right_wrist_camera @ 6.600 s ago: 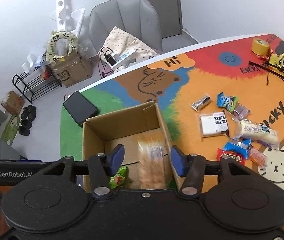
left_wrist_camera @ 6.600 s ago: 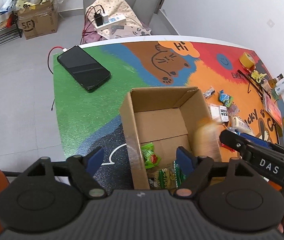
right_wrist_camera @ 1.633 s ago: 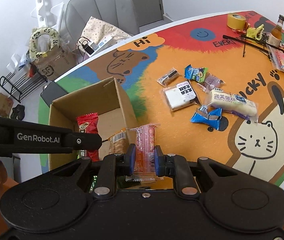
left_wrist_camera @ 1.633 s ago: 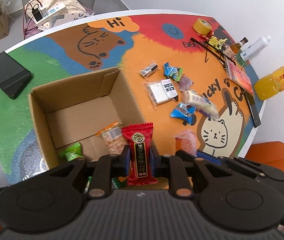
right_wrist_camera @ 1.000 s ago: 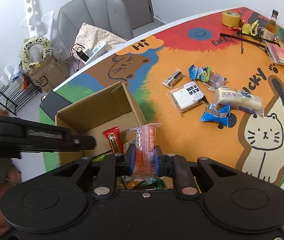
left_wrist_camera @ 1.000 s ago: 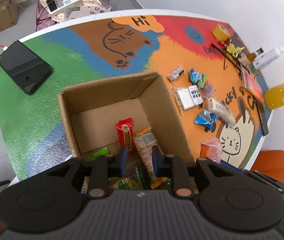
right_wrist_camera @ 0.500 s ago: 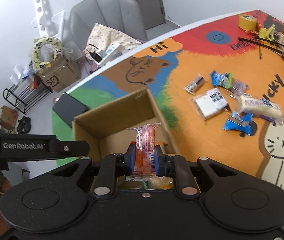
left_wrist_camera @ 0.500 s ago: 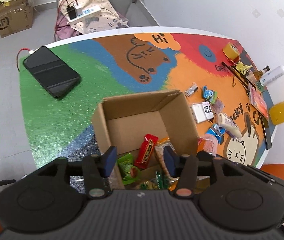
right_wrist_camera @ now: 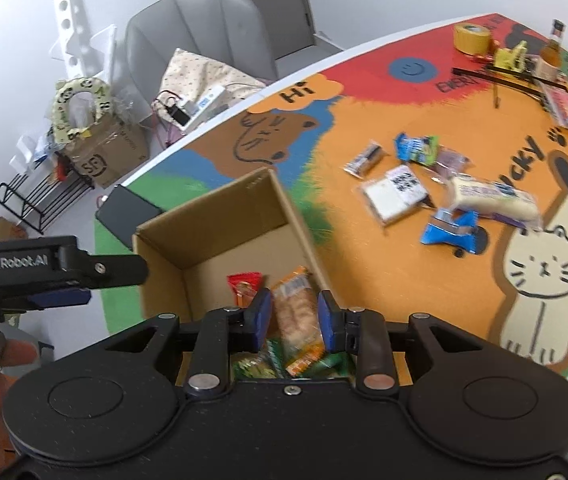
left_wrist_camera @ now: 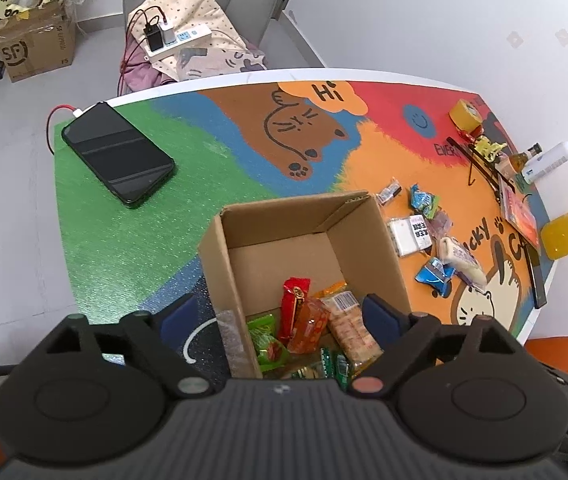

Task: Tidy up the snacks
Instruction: 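Carry the red candy bar and pink stick into the box and open both tools, then move the left tool to the blue packet while the right tool reaches the white cake bar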

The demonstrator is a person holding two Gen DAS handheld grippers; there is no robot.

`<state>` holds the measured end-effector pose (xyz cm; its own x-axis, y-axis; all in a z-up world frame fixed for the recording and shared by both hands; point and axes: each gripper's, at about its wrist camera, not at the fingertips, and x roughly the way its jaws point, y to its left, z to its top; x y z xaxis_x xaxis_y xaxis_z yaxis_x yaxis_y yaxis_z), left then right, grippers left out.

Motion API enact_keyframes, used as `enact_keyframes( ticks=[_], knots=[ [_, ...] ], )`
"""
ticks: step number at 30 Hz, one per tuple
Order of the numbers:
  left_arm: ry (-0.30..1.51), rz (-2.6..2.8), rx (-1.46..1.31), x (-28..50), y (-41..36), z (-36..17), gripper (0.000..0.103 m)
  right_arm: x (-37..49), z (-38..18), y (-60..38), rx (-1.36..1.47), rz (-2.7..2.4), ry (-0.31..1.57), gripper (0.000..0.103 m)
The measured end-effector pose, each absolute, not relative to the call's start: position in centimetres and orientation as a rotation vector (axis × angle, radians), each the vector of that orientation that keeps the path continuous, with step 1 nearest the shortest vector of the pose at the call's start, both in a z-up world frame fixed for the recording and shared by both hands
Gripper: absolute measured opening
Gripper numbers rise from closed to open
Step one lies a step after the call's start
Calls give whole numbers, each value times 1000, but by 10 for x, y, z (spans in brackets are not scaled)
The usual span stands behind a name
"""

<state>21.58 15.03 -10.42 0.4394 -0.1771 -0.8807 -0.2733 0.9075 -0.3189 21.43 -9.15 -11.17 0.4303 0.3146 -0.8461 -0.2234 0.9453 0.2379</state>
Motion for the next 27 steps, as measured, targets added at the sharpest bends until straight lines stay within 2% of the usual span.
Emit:
enact_keyframes(
  ticks=[2,6,13,24,27],
  knots=[
    [1124,50,-456,216,148,-104,90,213,-112,-99,91,319,1074,30],
    [1110,26,-441,217,140,-102,94,215,-112,-114,87,285,1072,38],
    [1109,-20,-435,229,116,-97,94,239,-108,-143,33,292,1058,46],
    [1141,16,-442,261,60,-95,94,292,-116,-179,-50,436,1091,47],
    [1132,28,-448,270,43,-93,94,302,-118,-189,-65,473,1090,51]
  ],
)
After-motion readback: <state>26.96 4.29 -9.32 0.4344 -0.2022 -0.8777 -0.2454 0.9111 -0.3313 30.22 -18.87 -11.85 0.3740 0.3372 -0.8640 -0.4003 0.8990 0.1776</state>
